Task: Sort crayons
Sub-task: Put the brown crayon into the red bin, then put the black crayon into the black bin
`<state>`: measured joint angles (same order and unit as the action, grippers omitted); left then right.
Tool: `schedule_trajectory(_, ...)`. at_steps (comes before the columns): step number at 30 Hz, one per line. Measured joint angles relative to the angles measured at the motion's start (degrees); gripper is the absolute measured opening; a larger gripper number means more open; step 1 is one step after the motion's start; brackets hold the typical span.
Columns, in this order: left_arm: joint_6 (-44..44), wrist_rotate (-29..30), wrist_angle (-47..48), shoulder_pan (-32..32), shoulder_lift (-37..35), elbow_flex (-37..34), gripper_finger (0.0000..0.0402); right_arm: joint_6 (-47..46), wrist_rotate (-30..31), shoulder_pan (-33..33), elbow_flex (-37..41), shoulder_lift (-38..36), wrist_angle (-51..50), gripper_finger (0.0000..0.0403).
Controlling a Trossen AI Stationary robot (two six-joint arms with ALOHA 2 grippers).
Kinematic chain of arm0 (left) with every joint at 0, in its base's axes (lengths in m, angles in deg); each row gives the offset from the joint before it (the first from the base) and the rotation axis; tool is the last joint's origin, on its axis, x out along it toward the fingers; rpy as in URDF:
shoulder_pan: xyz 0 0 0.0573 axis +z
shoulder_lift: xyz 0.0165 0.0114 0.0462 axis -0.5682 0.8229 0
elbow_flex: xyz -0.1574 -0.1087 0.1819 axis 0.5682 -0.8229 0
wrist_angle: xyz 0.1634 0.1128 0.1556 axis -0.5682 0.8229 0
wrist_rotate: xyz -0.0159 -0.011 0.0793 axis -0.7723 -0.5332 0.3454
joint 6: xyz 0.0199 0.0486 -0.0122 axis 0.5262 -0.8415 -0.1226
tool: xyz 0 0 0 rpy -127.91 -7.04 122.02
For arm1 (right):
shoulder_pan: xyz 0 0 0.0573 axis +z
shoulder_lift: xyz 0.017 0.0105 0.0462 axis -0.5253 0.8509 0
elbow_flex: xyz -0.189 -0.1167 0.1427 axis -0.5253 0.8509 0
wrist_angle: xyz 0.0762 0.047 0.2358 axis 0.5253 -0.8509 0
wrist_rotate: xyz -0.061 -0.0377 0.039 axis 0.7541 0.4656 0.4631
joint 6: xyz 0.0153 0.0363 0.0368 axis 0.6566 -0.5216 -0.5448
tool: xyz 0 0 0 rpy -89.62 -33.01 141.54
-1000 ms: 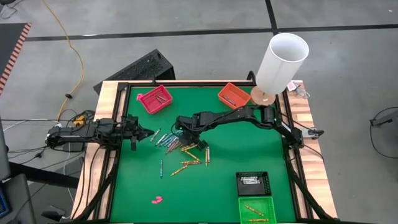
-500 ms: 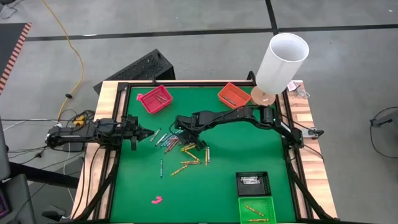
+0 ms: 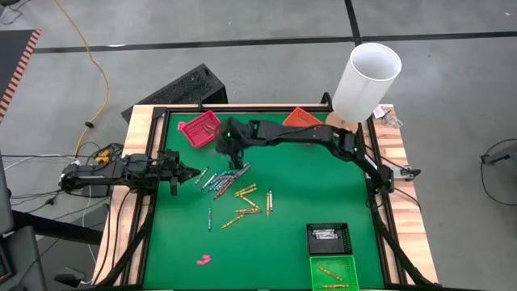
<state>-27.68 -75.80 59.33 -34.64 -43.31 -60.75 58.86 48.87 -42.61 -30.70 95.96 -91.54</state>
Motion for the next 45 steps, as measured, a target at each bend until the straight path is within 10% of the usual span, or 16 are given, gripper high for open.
schedule_trajectory(22, -1.0, 1.6, 0.6, 0.0, 0.0, 0.0, 0.0000, -18.2, 4.6, -5.4, -0.1, 8.1, 32.3, 0.0000)
schedule_trajectory(34, -1.0, 1.8, 0.8, 0.0, 0.0, 0.0, 0.0000, -23.4, 4.8, -8.1, 0.0, 9.5, 33.3, 0.0005)
schedule_trajectory(45, -1.0, 2.8, 0.9, 0.0, 0.0, 0.0, 0.0000, -23.5, 3.1, -9.1, 0.0, 9.5, 33.1, 0.0086)
